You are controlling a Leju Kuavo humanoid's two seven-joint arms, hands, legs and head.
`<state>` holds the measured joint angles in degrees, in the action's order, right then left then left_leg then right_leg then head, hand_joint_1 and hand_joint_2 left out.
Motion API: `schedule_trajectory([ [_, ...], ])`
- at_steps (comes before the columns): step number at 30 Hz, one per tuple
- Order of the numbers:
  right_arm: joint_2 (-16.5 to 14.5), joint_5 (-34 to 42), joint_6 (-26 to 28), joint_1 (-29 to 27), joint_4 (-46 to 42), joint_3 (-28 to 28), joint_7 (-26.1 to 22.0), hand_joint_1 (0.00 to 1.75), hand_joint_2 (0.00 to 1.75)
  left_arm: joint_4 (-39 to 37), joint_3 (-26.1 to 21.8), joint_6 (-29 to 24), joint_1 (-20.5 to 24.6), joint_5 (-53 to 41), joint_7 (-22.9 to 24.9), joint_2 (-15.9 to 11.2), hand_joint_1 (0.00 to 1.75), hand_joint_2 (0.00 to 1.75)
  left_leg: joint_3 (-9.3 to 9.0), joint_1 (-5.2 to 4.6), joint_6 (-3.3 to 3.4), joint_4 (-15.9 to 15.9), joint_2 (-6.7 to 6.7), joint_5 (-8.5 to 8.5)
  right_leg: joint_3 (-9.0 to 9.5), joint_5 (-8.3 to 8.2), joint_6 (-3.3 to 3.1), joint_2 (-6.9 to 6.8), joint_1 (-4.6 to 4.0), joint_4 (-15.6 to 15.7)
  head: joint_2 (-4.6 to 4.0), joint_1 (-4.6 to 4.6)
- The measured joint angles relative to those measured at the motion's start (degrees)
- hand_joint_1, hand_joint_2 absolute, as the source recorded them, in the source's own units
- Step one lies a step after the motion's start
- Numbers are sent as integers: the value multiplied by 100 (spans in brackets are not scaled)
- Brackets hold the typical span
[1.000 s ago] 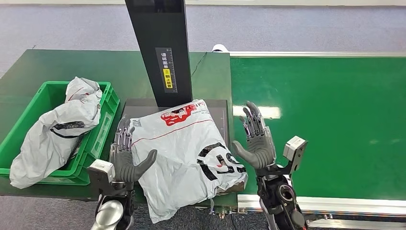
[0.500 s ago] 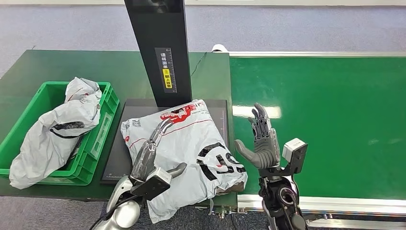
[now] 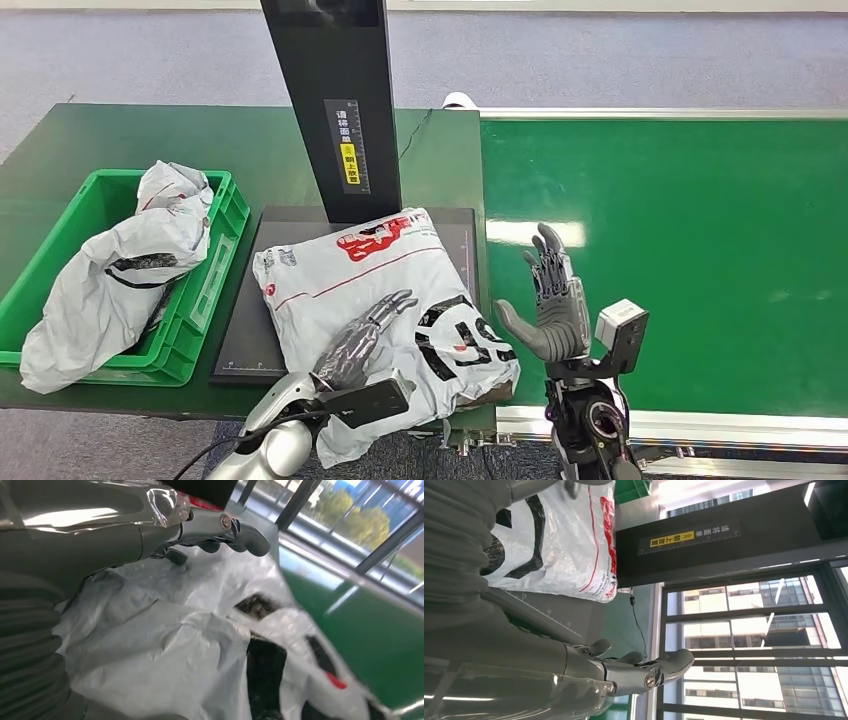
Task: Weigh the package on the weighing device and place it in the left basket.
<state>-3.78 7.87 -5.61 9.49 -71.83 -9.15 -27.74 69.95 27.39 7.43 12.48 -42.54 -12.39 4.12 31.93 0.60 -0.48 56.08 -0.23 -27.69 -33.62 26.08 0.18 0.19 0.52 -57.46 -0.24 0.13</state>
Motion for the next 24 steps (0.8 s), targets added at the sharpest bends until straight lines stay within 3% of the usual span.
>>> schedule_trajectory([
  [18, -36, -33, 7, -167, -193, 148, 3, 0, 175, -469, 108, 87, 178, -68, 83, 1, 0, 175, -1, 0, 0, 0, 0, 0, 1, 0, 0, 0, 0, 0, 0, 0],
  [22, -61, -74, 18, -237, -286, 202, 38, 0, 175, -540, 145, 199, 237, -200, 201, 1, 168, 175, -1, 0, 0, 0, -1, 0, 3, 0, 0, 0, 0, 0, 0, 0],
  [24, -83, -95, 21, -289, -348, 240, 67, 0, 175, -586, 169, 182, 261, -261, 193, 2, 175, 175, -1, 0, 0, 0, -1, 0, 3, 0, 0, -1, 0, 0, 0, 1],
])
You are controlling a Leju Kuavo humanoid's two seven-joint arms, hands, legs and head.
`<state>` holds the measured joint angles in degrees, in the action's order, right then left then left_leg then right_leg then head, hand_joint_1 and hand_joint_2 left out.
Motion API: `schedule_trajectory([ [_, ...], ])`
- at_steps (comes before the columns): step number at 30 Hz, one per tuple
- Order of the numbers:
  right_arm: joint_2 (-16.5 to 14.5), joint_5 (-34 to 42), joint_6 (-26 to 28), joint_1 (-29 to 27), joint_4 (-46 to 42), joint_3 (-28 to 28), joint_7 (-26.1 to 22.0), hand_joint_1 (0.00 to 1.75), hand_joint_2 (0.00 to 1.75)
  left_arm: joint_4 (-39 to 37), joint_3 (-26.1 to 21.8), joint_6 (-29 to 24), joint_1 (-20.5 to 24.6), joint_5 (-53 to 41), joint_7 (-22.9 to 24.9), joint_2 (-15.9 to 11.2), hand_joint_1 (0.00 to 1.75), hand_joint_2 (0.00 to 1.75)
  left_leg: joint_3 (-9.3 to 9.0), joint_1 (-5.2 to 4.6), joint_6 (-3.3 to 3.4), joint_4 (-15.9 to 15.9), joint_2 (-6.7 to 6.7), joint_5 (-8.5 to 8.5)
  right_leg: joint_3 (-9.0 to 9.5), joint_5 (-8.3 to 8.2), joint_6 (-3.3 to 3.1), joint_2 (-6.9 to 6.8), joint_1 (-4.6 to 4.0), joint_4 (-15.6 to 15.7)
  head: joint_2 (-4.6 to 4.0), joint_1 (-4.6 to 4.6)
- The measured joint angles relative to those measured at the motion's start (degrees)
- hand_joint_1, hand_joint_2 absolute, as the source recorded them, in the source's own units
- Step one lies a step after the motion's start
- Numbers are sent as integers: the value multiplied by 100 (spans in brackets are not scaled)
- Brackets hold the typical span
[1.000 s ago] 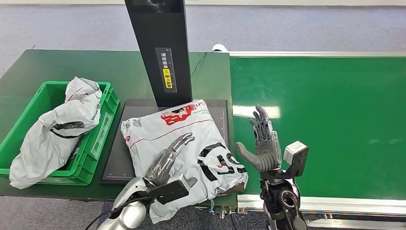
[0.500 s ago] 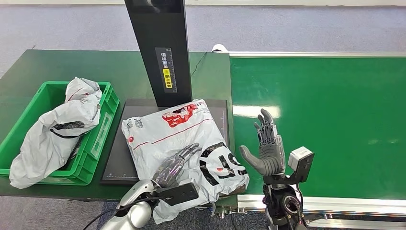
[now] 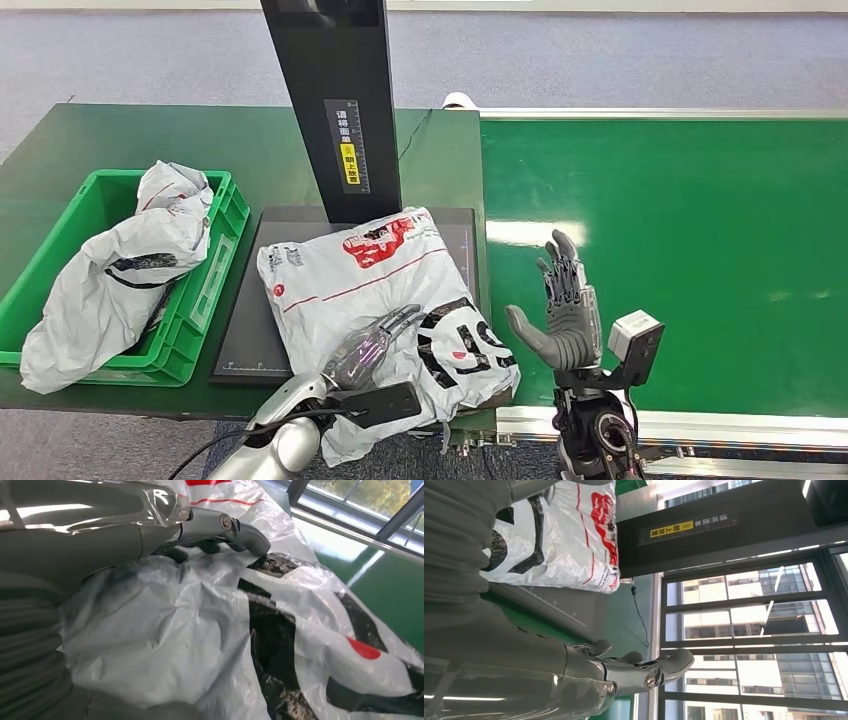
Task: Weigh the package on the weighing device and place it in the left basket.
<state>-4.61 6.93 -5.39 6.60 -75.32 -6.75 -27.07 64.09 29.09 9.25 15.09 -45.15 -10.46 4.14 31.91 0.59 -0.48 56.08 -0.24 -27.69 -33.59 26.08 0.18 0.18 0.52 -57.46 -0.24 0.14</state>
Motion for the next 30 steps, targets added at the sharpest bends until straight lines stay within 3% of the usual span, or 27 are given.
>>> schedule_trajectory([
  [19, -106, -58, -15, -301, -345, 181, 60, 0, 175, 206, -58, -634, -100, -257, -217, -9, 175, 175, -3, 0, 0, -1, 1, 0, 5, 0, 0, 0, 0, 0, 0, 0],
  [21, -106, -48, -15, -304, -345, 183, 58, 0, 175, 262, -99, -903, -137, -310, -371, -8, 175, 175, -3, 0, 0, -1, 1, 0, 4, 0, 0, 0, 0, 0, 0, -1],
  [30, -106, 68, -5, -330, -359, 183, 54, 0, 175, 962, -262, -3046, -287, -227, -1660, 56, 175, 175, -1, 0, 0, -1, 0, 0, 4, 0, 0, 0, 0, 0, 0, 0],
])
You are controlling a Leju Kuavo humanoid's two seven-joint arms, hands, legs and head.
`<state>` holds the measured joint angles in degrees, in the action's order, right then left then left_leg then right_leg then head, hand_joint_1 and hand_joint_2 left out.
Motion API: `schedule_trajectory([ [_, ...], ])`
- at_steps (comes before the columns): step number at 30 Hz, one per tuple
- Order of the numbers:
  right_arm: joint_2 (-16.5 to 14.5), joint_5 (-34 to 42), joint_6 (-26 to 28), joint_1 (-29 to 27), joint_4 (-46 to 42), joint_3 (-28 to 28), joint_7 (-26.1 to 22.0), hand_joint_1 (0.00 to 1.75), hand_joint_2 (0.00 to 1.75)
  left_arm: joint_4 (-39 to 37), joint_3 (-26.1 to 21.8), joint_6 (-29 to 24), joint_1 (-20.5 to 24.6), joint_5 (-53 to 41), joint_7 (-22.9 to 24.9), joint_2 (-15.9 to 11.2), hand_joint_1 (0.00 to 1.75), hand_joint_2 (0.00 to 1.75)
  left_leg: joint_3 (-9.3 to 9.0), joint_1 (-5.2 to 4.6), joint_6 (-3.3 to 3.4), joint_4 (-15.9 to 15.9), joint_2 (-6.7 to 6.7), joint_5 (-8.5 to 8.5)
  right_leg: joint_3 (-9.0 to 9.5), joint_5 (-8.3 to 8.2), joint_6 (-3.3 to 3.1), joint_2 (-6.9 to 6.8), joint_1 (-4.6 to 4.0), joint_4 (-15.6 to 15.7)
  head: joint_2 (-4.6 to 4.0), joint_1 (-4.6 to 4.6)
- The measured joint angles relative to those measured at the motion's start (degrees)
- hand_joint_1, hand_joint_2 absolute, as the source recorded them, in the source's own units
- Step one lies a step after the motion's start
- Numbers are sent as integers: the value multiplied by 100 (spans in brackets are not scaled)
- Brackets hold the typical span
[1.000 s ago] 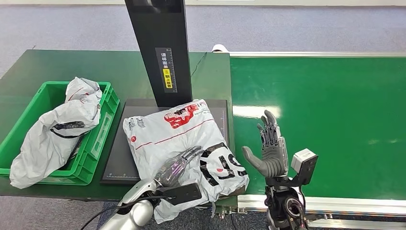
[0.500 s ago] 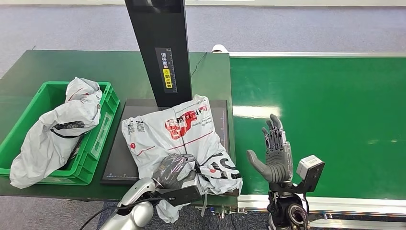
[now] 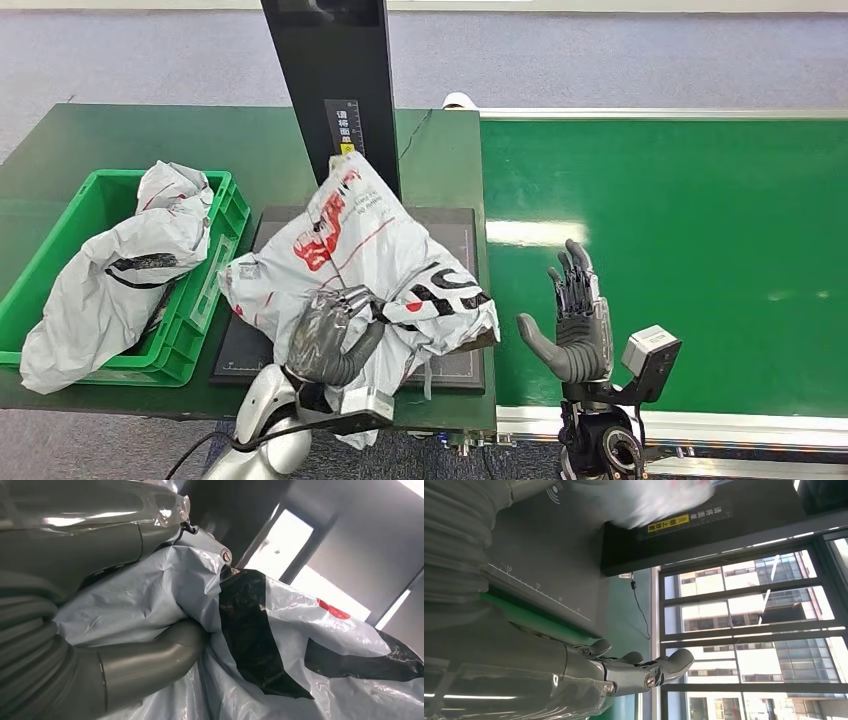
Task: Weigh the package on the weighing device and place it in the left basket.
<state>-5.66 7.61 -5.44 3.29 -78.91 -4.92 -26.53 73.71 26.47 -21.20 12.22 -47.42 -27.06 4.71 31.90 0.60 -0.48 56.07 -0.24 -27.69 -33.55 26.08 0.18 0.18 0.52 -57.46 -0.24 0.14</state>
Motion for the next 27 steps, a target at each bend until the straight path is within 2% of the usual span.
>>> schedule_trajectory([
  [6, 3, 127, 57, 20, 1, -11, -8, 0, 175, 844, -3, -1223, -124, 132, -759, 19, 175, 175, 1, 0, 0, 0, -2, 0, 0, 0, 0, -1, 0, 0, 0, 0],
  [9, 4, 162, 101, 31, 3, -16, -13, 0, 175, 1273, -90, -1406, -157, -1, -955, 30, 175, 175, 1, 0, 0, -1, -4, 0, 1, 0, 0, -1, 0, 0, 0, -1],
  [13, 6, 179, 121, 34, 7, -19, -17, 0, 175, 1770, -497, -1445, -163, -328, -1054, 130, 175, 175, -1, 1, 0, -1, -3, 0, 1, 0, 0, -1, 0, 0, 0, -1],
  [17, 6, 180, 154, 27, 4, -17, -23, 0, 175, 1953, -1049, -1449, -100, -485, -677, 220, 175, 175, -3, 1, 0, 0, -2, 1, 1, 0, 0, -1, 0, 0, 0, 0],
  [23, 7, 145, 225, -108, -154, 7, -7, 0, 175, 1795, -1899, -1446, 189, -586, 722, 204, 175, 175, -4, 1, 0, -1, 1, 1, 0, 0, 0, 1, -1, 0, 0, -1],
  [27, 5, 103, 225, -189, -259, 41, 5, 0, 175, 1531, -2502, -1433, 363, -670, 1269, 125, 175, 175, -4, 1, 0, -1, 3, 1, 0, 0, 0, 1, -1, -1, 0, 1],
])
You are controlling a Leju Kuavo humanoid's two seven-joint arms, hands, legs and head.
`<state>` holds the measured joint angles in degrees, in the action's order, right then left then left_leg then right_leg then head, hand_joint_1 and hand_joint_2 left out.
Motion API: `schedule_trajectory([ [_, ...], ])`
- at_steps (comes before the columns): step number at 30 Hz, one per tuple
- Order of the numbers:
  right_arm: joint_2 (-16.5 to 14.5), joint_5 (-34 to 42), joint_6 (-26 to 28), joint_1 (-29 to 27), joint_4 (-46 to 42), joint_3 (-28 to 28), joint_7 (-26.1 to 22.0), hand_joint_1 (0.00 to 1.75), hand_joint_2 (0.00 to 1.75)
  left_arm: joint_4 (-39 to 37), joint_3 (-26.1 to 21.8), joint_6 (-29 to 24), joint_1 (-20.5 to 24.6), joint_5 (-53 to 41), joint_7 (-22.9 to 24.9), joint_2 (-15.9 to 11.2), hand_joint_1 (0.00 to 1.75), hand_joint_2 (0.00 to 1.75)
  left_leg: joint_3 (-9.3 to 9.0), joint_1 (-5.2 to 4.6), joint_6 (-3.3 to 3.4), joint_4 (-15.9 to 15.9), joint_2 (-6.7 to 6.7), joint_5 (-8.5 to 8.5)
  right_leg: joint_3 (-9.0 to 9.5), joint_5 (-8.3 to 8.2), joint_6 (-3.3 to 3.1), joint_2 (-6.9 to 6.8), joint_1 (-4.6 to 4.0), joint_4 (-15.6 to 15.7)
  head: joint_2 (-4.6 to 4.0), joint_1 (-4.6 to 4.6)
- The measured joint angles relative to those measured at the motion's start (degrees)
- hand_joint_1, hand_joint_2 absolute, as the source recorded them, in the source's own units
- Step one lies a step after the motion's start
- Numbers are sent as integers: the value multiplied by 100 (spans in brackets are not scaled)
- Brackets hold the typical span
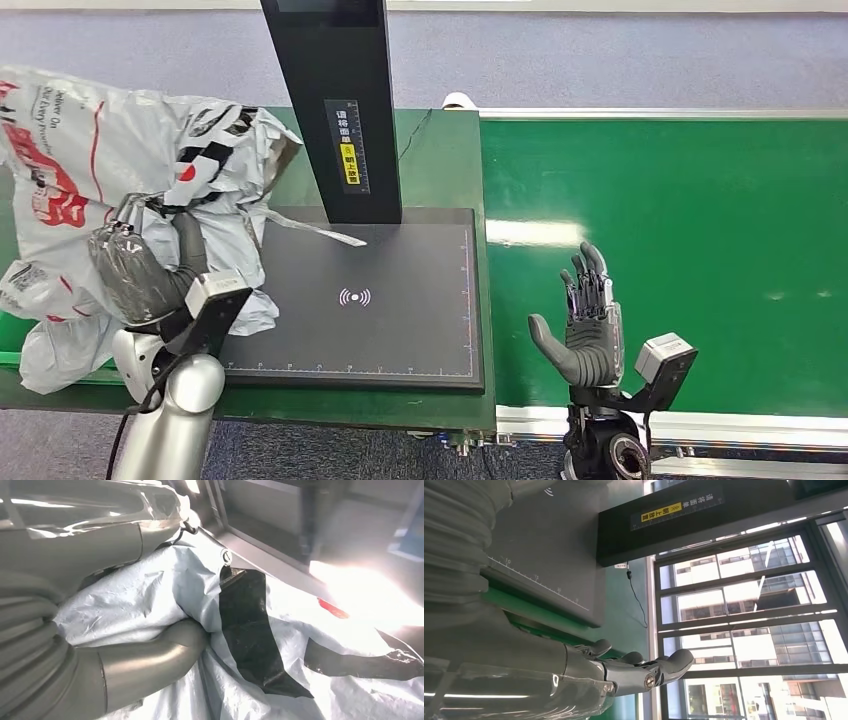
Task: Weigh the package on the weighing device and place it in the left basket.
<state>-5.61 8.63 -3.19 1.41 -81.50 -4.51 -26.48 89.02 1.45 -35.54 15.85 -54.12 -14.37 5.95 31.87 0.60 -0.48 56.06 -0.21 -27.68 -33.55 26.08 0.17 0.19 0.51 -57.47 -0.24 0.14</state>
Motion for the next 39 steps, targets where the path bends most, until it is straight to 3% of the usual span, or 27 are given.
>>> schedule_trajectory([
  [4, -1, -15, -2, -70, -61, 22, 7, 0, 175, -306, -611, 13, 144, -113, 361, -104, 175, 175, 0, 0, 0, 0, 2, 0, -1, 0, 0, 1, 0, 0, 0, -1],
  [8, -1, -26, -5, -83, -73, 30, 10, 0, 175, -410, -803, 16, 186, -171, 496, -146, 175, 175, 0, 0, 0, 0, 1, 0, -1, 1, -1, 1, 0, 0, 0, -1],
  [12, -2, -49, -42, -89, -75, 55, 73, 0, 175, -907, -1644, 49, 338, -415, 1005, -331, 175, 175, -4, 0, 0, -1, 18, 0, 0, 1, -1, 10, 0, 0, 0, 0],
  [15, -5, -57, -74, -90, -77, 80, 93, 0, 175, -1040, -1825, 171, 363, -526, 1138, -360, 175, 175, -4, 0, 0, 0, 18, 0, 0, 0, -1, 10, 0, 0, 0, -1],
  [18, -5, -75, -116, -90, -87, 119, 100, 0, 175, -1174, -1871, 478, 407, -626, 1279, -370, 175, 175, -5, -1, 0, 0, 18, 0, 1, 0, -1, 10, 0, 0, 0, 0],
  [26, -14, -194, -327, -26, -68, 178, 110, 0, 175, -1896, -1641, 2454, 651, -1000, 1853, -469, 175, 175, -23, -1, -1, -2, 12, -1, 22, 1, -1, 6, 1, 0, 0, -1],
  [30, -26, -242, -375, 38, -22, 195, 115, 0, 175, -2427, -1514, 3015, 903, -946, 1999, -586, 175, 175, -49, -1, -2, -5, 6, -2, 53, 3, -3, 3, 1, 0, 0, 0],
  [36, -62, -251, -395, 67, -1, 200, 156, 0, 175, -3047, -1469, 3063, 1254, -803, 2209, -760, 175, 175, -84, -1, -4, -9, -5, -3, 92, 6, -6, 1, 1, 0, 0, 0],
  [39, -66, -247, -377, 61, -2, 202, 183, 0, 175, -3237, -1481, 2541, 1315, -678, 2130, -801, 175, 175, -94, 0, -9, -10, 0, 1, 98, 3, -10, 3, -1, -1, 0, -1],
])
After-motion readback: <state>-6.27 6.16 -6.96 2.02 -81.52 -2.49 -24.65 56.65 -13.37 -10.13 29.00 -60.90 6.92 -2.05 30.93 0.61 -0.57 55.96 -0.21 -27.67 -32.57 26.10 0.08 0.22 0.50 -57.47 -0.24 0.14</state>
